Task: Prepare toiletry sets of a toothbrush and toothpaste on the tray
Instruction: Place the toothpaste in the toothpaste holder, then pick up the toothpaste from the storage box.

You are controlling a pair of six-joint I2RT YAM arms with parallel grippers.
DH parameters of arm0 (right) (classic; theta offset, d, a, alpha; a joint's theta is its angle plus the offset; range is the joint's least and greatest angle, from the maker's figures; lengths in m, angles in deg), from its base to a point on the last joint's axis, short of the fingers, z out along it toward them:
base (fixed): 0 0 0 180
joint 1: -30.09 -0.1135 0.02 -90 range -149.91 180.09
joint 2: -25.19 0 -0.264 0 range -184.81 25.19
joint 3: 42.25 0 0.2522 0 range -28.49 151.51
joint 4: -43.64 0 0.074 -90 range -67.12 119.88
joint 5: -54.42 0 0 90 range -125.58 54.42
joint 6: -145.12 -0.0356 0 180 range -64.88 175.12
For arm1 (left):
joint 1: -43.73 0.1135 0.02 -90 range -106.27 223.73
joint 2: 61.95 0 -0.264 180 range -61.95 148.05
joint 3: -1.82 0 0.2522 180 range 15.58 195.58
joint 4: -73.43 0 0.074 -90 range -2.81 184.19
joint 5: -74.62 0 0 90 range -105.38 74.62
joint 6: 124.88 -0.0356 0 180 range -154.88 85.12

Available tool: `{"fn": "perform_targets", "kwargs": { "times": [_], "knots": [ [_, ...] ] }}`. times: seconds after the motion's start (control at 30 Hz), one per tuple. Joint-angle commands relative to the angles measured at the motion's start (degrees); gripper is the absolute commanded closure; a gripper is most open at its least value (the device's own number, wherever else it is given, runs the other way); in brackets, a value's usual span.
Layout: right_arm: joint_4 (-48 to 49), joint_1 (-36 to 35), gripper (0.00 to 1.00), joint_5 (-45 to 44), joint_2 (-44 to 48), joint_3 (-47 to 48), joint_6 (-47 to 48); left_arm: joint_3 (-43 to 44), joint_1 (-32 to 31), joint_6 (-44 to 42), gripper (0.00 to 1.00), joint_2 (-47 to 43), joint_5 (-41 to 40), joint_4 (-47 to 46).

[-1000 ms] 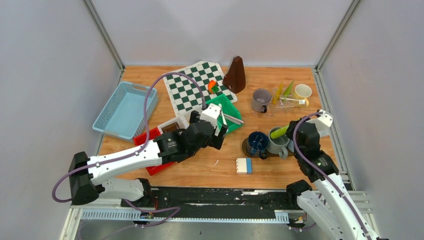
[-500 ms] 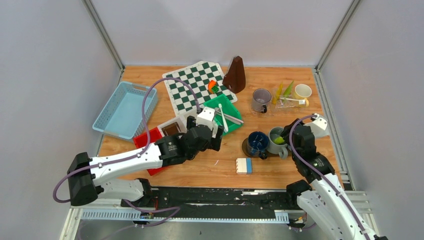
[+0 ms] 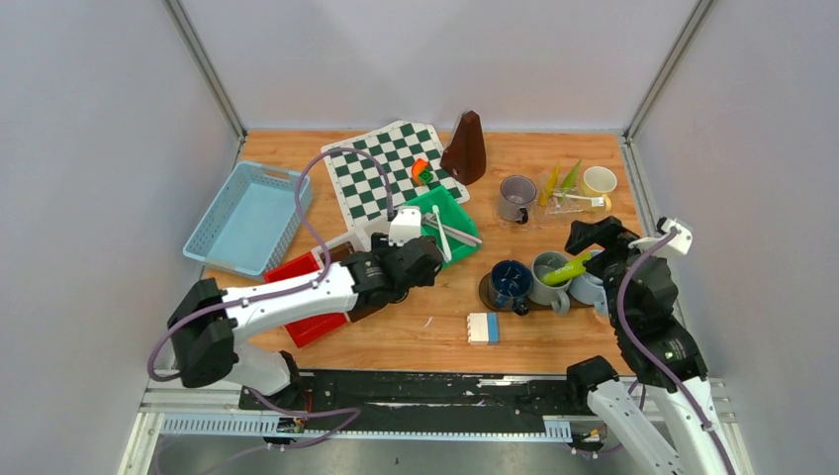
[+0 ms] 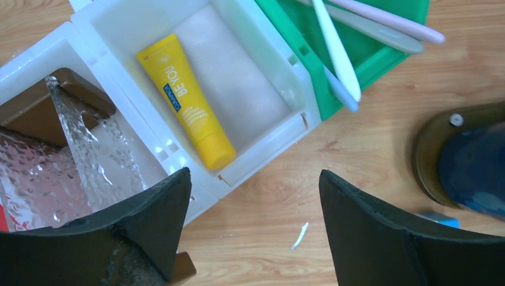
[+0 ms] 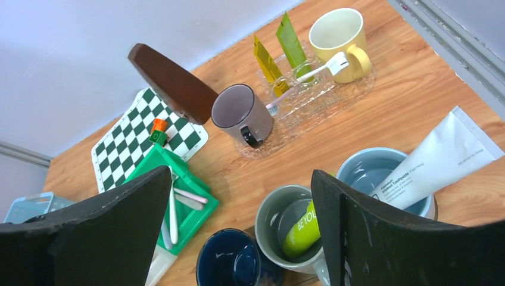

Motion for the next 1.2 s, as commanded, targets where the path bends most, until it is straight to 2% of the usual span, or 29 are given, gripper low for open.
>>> {"fn": "perform_targets", "kwargs": {
  "times": [0.0, 0.17, 0.33, 0.53, 0.77, 1.17],
  "knots": [
    [-2.2, 0.1, 0.11, 3.2, 1.0, 3.2, 2.8, 6.8, 2.4, 9.0, 0.21, 6.2, -1.4, 8.8],
    [-2.3, 0.1, 0.10, 3.4, 2.9, 2.5, 4.1, 16.6, 5.4, 9.6, 0.34, 15.3, -0.7, 15.3],
    [-2.4, 0.1, 0.10, 2.5, 5.2, 1.3, 6.3, 25.1, 8.7, 11.0, 0.35, 22.4, 1.0, 23.9],
    [-2.4, 0.2, 0.09, 0.5, 8.2, 0.0, 7.8, 31.1, 11.3, 10.3, 0.35, 28.8, 4.0, 29.0],
    [-2.0, 0.1, 0.08, -0.3, 10.4, -1.1, 9.4, 32.6, 13.7, 11.2, 0.35, 33.6, 6.1, 31.0],
    [-1.3, 0.1, 0.07, -1.6, 13.3, -3.1, 10.3, 30.3, 16.5, 13.2, 0.38, 38.4, 11.7, 29.1]
  ]
}}
